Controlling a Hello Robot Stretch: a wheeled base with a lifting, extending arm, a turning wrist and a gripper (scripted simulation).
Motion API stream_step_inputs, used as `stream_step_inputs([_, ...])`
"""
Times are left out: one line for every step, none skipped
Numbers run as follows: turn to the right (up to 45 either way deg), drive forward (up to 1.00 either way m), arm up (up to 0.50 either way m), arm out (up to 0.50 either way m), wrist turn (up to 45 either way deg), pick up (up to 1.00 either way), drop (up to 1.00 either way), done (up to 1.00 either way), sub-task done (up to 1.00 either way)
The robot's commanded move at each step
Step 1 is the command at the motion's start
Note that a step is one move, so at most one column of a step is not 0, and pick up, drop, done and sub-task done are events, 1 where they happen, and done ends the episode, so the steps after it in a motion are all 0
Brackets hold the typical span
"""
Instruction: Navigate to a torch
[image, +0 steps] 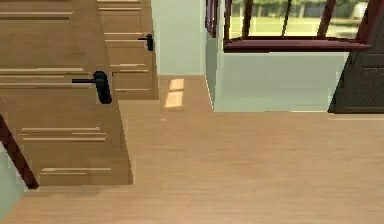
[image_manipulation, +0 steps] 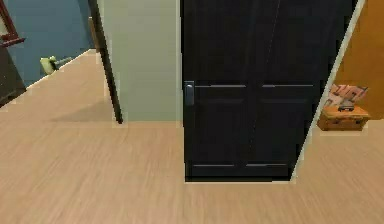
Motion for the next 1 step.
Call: stream_step_inputs([0.0, 1.0, 0.0, 0.0, 0.0, 0.0, 0.0, 0.0, 0.0])
